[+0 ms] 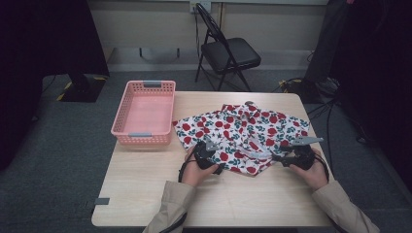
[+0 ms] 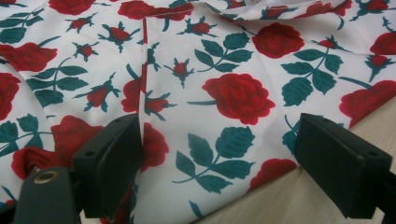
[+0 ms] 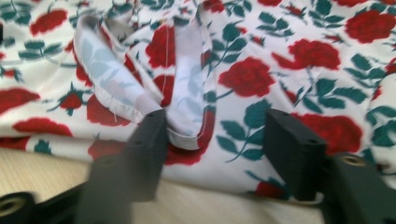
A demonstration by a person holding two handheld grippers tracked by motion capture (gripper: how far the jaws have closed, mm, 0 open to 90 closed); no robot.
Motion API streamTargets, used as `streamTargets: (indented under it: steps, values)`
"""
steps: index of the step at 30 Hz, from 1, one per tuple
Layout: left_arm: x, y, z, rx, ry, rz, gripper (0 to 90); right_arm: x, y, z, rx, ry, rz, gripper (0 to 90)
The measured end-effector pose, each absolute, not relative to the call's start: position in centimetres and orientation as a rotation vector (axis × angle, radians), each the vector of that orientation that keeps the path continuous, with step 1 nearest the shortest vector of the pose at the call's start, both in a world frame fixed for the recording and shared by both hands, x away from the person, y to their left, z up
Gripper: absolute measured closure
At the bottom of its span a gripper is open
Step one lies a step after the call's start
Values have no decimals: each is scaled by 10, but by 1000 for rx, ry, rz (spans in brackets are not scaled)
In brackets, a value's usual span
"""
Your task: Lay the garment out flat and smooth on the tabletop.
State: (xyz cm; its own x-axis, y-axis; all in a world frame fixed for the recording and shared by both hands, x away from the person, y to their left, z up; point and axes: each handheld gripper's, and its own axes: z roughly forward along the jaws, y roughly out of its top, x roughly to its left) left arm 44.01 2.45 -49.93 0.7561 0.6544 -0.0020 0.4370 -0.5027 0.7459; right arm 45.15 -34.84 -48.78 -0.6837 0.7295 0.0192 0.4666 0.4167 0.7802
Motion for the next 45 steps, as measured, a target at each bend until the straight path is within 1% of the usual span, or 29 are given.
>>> streamTargets:
  steps: [2,4,6,9,12,17,19,21,32,39,42,45]
  values:
    - [440,25,-499,2180,814,361,148,458,-351,-484,1046,2342,1165,456]
    - [440,25,-499,2180,814,361,147,466,-351,-480,1051,2322,1151,499]
    - [440,25,-499,2180,814,361,147,476,-350,-478,1067,2308,1128,524]
    - [440,25,-499,2180,814,361,148,489,-349,-481,1103,2304,1097,563]
    - [440,25,-499,2181,814,361,148,495,-348,-487,1122,2326,1082,625]
    - [440,25,-499,2181,814,361,147,492,-349,-491,1104,2357,1063,800]
    - [440,25,-499,2180,814,361,148,490,-352,-491,1110,2359,1086,853]
    - [440,25,-499,2181,814,361,148,488,-354,-490,1105,2370,1096,876]
    - [440,24,-499,2180,814,362,148,462,-372,-481,1090,2383,1138,880]
    - [440,24,-499,2180,814,362,148,438,-390,-481,1092,2383,1127,854]
    - [440,24,-499,2180,814,362,148,431,-396,-483,1106,2368,1129,819]
    - [440,24,-499,2180,815,362,148,429,-397,-484,1119,2348,1136,752]
